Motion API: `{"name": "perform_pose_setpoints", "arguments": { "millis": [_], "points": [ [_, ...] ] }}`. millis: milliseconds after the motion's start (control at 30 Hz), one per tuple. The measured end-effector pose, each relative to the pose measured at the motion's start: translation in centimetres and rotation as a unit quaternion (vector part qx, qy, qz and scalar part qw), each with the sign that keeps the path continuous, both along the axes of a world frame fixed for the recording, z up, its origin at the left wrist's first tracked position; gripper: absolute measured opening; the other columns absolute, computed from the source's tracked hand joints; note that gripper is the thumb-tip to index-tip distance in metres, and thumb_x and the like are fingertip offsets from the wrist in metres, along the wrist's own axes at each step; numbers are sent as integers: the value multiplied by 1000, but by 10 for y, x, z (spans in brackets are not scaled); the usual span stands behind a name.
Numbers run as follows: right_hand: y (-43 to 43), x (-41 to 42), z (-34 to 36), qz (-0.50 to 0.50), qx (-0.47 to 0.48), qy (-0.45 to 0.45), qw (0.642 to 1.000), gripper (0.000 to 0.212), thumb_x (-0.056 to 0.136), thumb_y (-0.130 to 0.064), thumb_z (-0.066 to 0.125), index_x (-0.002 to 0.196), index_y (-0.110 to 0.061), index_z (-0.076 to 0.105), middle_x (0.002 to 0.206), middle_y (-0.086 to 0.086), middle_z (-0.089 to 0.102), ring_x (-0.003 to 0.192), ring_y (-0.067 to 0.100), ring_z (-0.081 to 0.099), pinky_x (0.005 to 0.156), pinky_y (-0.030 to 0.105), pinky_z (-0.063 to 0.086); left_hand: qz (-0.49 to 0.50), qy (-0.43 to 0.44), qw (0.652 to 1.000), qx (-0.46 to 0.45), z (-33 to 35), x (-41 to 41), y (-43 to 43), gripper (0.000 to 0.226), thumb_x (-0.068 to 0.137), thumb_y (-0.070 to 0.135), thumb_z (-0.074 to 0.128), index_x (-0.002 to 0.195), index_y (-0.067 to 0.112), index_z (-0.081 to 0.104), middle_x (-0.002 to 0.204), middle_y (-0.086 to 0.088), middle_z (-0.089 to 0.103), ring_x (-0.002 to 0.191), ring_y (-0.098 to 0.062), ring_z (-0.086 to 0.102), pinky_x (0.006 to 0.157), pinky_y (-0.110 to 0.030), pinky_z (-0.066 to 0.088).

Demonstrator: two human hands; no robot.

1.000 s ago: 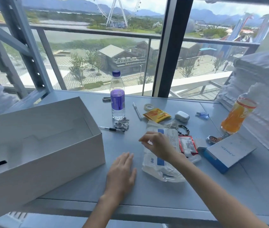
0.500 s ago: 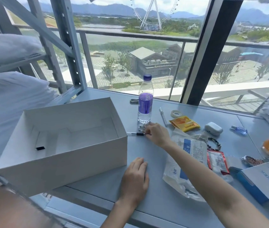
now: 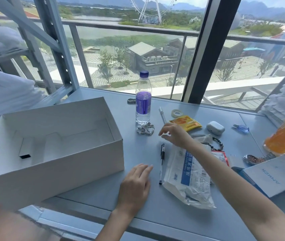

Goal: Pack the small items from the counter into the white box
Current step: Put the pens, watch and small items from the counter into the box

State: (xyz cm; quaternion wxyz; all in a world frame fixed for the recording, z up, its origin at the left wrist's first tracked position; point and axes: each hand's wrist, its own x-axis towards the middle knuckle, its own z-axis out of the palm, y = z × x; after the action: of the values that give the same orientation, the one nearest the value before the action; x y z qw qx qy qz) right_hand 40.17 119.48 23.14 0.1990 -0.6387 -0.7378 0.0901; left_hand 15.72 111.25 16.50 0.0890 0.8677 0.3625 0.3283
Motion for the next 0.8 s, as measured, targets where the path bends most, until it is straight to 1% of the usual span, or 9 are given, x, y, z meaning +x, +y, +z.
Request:
{"name": "perform_pose_setpoints", "arguments": {
  "millis": [100,200,267,333,433,533,600,700,800],
  "points": [
    [30,-2,0,-120,22,-21,992,20,88,-5,55,103,-6,69,112,12,60,93,27,60,86,39,50,-5,3,1000,-7,2,-1,-1,41,74,11,59,113,23,63,110,8,63,104,-10,55,83,-20,45],
    [56,-3,-4,-161,-49,-66,983,28,91,-12,51,114,-3,62,124,15,52,103,31,57,90,45,49,12,-4,1000,-21,3,-1,-1,35,79,12,52,109,23,65,108,7,63,101,-9,55,79,-18,45],
    [66,-5,-8,-171,-97,-100,975,30,93,-17,45,109,2,62,124,18,49,100,35,56,86,44,48,21,-6,999,-33,4,-1,-2,37,79,15,43,107,23,65,107,7,63,100,-8,53,76,-17,44],
    [70,-7,-10,-181,-105,-116,971,35,94,-18,41,107,8,60,122,19,48,95,36,58,80,41,48,26,-13,999,-43,5,-1,-2,38,78,16,40,105,22,66,105,7,63,99,-7,52,75,-16,43],
    [65,-11,-6,-197,-73,-105,972,33,93,-13,45,112,11,57,113,19,52,94,35,60,78,38,47,39,-25,998,-42,4,0,1,36,78,13,42,103,20,67,103,6,64,97,-7,51,76,-17,42],
    [48,-12,1,-189,-56,-104,975,26,89,-14,57,108,3,64,103,17,59,87,32,62,71,34,47,40,-35,998,-36,0,0,3,35,75,8,52,104,19,68,103,4,65,98,-8,52,79,-18,42],
    [36,-17,3,-184,-54,-96,977,19,84,-12,63,98,-1,69,96,16,65,82,28,62,65,29,44,34,-37,998,-41,0,-2,3,39,79,12,45,111,21,65,106,5,64,100,-9,52,80,-18,42],
    [18,-18,6,-207,-39,-39,977,9,77,1,62,81,-3,68,85,14,68,79,26,62,62,26,38,-4,-23,999,-49,6,-1,1,43,83,21,39,120,30,58,114,6,62,103,-11,53,80,-22,46],
    [-3,-15,19,-217,22,2,976,5,74,1,66,77,-2,67,80,13,69,77,25,62,62,24,36,-83,31,996,-33,9,10,3,43,84,24,40,124,35,52,126,9,57,109,-12,51,80,-28,47]
  ]
}}
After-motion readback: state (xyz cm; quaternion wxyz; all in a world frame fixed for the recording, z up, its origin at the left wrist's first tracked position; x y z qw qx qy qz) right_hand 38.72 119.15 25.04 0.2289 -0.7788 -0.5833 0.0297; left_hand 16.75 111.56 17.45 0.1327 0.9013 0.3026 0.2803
